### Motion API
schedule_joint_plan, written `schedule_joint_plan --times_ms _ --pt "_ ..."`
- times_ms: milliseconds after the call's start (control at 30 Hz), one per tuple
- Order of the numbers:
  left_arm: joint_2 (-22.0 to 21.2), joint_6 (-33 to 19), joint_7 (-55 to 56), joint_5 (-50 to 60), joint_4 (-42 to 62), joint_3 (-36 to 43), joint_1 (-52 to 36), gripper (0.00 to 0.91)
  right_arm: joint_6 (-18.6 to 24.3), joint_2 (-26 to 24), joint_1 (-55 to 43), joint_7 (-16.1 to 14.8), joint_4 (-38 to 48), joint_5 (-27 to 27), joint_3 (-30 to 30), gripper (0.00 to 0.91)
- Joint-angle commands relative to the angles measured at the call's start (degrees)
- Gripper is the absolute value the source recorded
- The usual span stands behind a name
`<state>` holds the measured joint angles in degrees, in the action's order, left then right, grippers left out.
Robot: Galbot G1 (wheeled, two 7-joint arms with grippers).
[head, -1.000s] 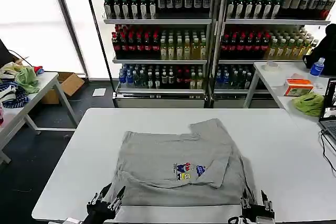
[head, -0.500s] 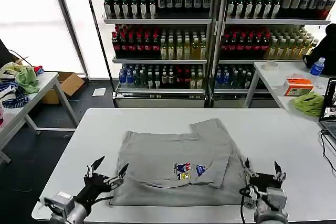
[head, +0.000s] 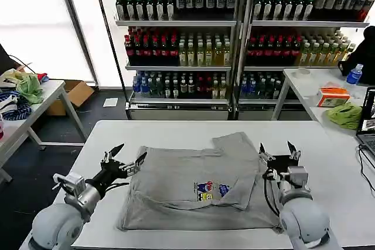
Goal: Fold and organize the clothes.
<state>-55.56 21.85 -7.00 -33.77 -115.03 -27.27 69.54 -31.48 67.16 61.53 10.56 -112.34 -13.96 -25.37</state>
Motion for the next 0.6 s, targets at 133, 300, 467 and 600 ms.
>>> schedule_joint_plan --times_ms 133,300,467,600 --pt "-1.06 0.78 -1.06 -2.15 15.63 9.48 -16.20 0.907 6.52 -2.18 -16.63 -13.30 17.61 4.62 3.89 0.907" --pt "-3.27 0.85 -1.17 -1.47 19.53 12.66 -19.44 0.907 0.67 -0.78 -17.01 -12.27 19.98 3.91 6.12 0.907" --pt "-5.08 1.09 -1.56 -0.94 24.29 15.18 -22.82 0.907 -1.66 1.05 -18.77 -8.31 24.98 1.20 8.48 0.907" --pt "-5.56 1.47 -1.95 -0.59 26.68 16.94 -24.40 0.907 -1.34 1.82 -20.42 -10.88 28.66 0.91 9.41 0.907"
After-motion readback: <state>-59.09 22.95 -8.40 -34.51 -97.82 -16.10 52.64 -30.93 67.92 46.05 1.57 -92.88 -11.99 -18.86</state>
